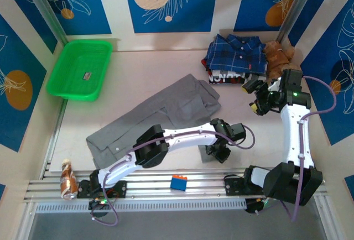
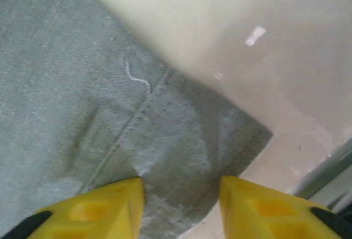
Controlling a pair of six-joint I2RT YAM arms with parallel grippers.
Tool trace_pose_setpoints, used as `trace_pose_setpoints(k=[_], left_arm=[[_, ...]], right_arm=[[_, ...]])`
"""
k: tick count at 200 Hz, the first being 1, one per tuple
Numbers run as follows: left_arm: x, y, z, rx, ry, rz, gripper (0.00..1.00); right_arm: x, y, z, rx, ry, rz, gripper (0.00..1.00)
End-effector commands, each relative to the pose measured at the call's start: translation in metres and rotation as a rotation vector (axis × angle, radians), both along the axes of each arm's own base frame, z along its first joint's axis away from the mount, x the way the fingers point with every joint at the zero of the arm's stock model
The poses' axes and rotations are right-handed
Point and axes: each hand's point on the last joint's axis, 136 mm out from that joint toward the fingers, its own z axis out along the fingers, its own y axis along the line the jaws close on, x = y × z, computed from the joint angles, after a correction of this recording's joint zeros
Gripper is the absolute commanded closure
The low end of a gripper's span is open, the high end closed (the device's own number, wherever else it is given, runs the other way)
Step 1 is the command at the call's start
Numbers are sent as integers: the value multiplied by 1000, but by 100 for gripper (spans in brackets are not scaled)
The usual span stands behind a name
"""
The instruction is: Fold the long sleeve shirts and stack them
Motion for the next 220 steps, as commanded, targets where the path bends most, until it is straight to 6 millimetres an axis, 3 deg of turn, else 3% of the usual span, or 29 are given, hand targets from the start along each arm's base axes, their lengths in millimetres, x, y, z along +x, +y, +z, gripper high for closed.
trace_pose_setpoints(k=[1, 17, 39, 77, 96, 108, 122, 159, 199, 220], left_arm=[[1, -1, -28, 44, -29, 13, 71], [11, -7, -18, 19, -48, 29, 85], [31, -16, 17, -75, -60, 86, 93], [48, -44, 131, -440, -51, 103, 94], [36, -55, 180, -593, -16, 25, 94], [21, -58, 200, -663, 25, -35, 94], [7, -55, 212, -704, 59, -85, 94], [-11, -39, 214, -709, 104, -131, 95], [-25, -39, 250, -842, 154, -164, 95], [-28, -23, 239, -813, 168, -139, 95]], right_arm=[[-1, 9, 4, 42, -14, 23, 20], [-2, 11, 4, 46, -16, 26, 21], [-2, 10, 9, 41, -28, 23, 21], [3, 3, 36, 7, -84, 11, 21], [9, -4, 48, 5, -104, -8, 21], [14, -7, 53, 10, -117, -14, 21], [18, -9, 56, 12, -121, -19, 21], [19, -13, 48, 24, -109, -37, 21], [16, -16, 42, 26, -92, -48, 21], [15, -16, 39, 27, -85, -49, 21]])
